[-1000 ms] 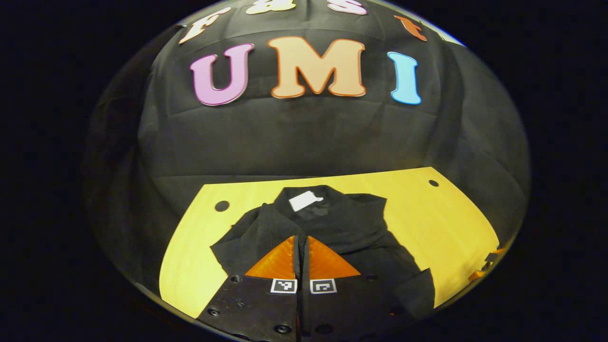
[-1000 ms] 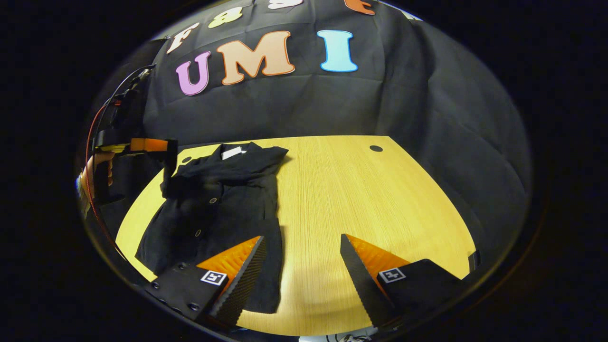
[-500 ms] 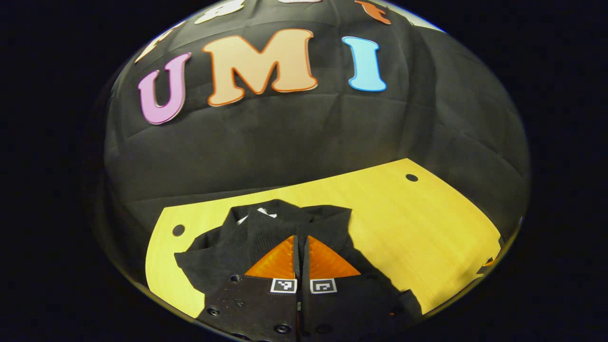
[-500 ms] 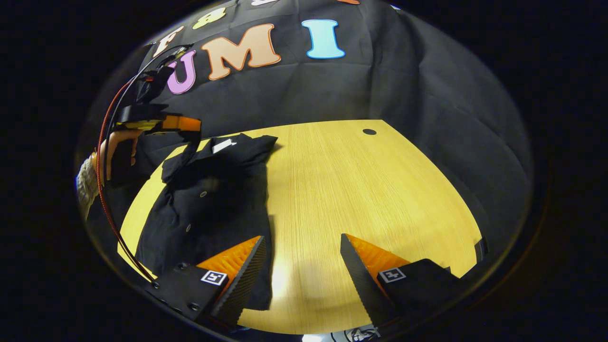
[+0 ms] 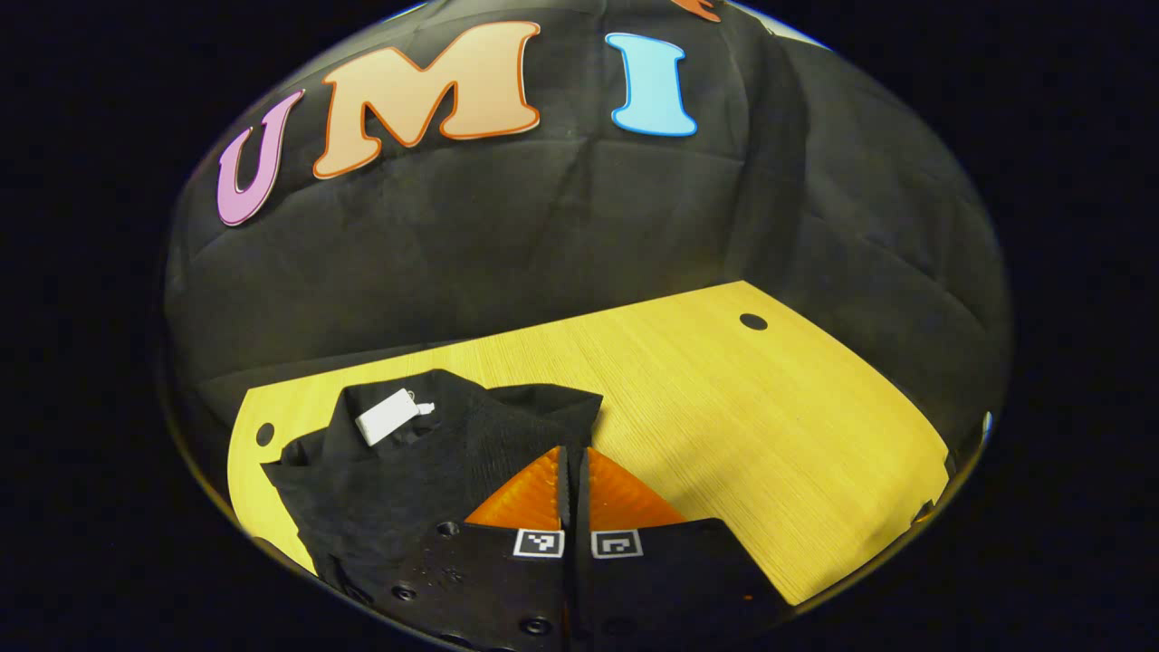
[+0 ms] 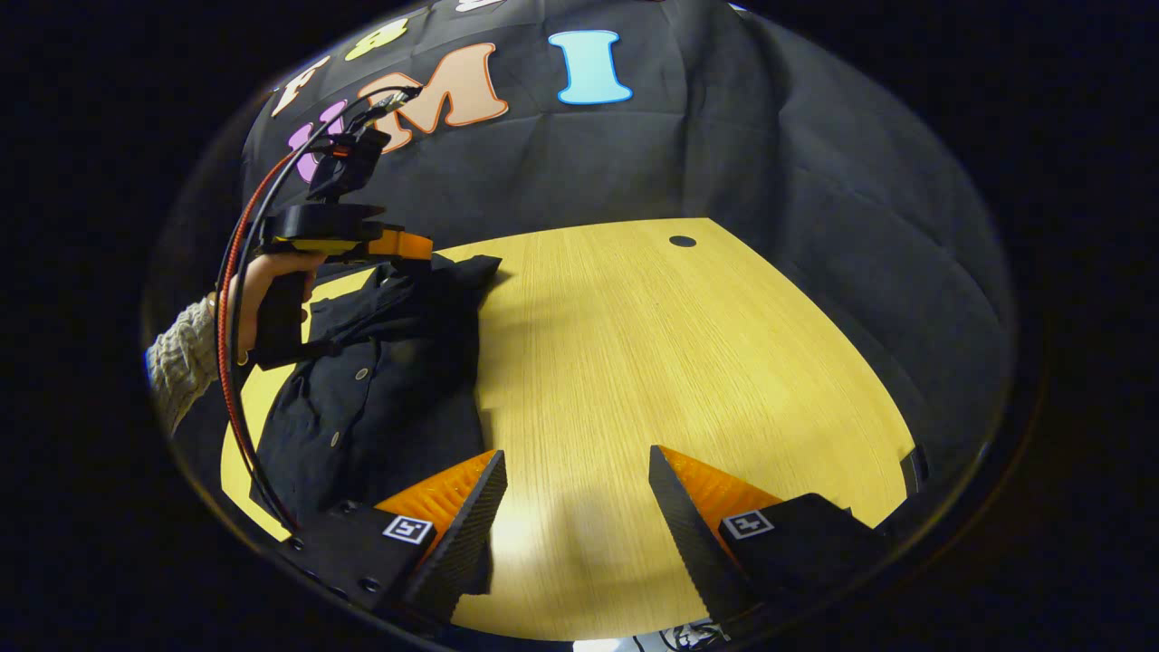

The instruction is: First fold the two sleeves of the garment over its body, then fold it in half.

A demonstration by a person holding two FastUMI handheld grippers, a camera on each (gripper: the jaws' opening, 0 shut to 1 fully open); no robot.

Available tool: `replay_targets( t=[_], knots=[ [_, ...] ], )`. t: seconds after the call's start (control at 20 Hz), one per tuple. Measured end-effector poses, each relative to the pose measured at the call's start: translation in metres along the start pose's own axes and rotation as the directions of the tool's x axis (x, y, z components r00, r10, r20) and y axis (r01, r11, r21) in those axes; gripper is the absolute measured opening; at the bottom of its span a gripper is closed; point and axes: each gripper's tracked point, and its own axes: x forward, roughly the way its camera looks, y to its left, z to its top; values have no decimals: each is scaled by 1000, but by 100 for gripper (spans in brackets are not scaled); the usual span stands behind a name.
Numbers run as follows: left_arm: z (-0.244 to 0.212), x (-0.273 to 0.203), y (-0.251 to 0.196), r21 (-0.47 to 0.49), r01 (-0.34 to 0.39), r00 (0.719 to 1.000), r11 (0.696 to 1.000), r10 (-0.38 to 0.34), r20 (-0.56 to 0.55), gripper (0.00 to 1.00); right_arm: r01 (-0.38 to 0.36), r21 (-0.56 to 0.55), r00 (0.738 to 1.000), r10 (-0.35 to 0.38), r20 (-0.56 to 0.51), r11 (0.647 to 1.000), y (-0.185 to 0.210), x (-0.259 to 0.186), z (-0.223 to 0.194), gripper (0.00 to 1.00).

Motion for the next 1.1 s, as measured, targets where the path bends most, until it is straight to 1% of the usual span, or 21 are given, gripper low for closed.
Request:
replay_targets(
  t=[0.15, 0.25, 0.3, 0.35, 0.4, 0.45, 0.6, 0.65, 0.8, 0.85, 0.95, 1.1],
  knots=[
    [-9, 6, -2, -29, -3, 1000, 1000, 2, -20, 0, 13, 12, 1000, -12, -19, 1000, -5, 0, -7, 100],
    [-10, 7, -4, -18, -8, 1000, 1000, 8, -21, 0, 17, 20, 1000, -17, -22, 1000, -7, -2, -9, 100],
    [-10, 7, -8, -11, 9, 1000, 1000, -9, -19, 0, 18, 23, 1000, -18, -21, 1000, -7, -3, -9, 100],
    [-8, 6, -14, -9, 27, 1000, 1000, -27, -12, 2, 18, 27, 1000, -18, -21, 999, -7, -3, -9, 100],
    [-5, 5, -17, -6, 34, 999, 999, -34, -2, 10, 17, 30, 1000, -16, -20, 999, -6, -3, -9, 100],
    [-3, 1, -21, -3, 50, 999, 999, -50, 4, 14, 13, 32, 1000, -13, -19, 999, -5, -4, -9, 100],
    [10, -8, -22, 11, 58, 997, 998, -59, 45, 60, -3, 25, 1000, 3, -15, 1000, 3, -4, -9, 100],
    [13, -15, -19, 14, 57, 997, 998, -57, 59, 62, -8, 17, 1000, 8, -13, 1000, 4, -4, -10, 100],
    [22, -42, -2, 8, 31, 994, 999, -31, 102, 94, -33, -4, 999, 32, -11, 999, 19, -6, -12, 100],
    [25, -49, 4, -2, 24, 992, 1000, -24, 121, 99, -46, -14, 999, 46, -11, 999, 25, -7, -13, 100],
    [29, -72, 22, -23, 0, 987, 1000, 4, 159, 98, -68, -38, 998, 68, -4, 997, 37, -10, -15, 100],
    [22, -112, 58, -67, -65, 980, 996, 77, 185, 97, -108, -82, 994, 107, -20, 991, 60, -11, -28, 100]
  ],
)
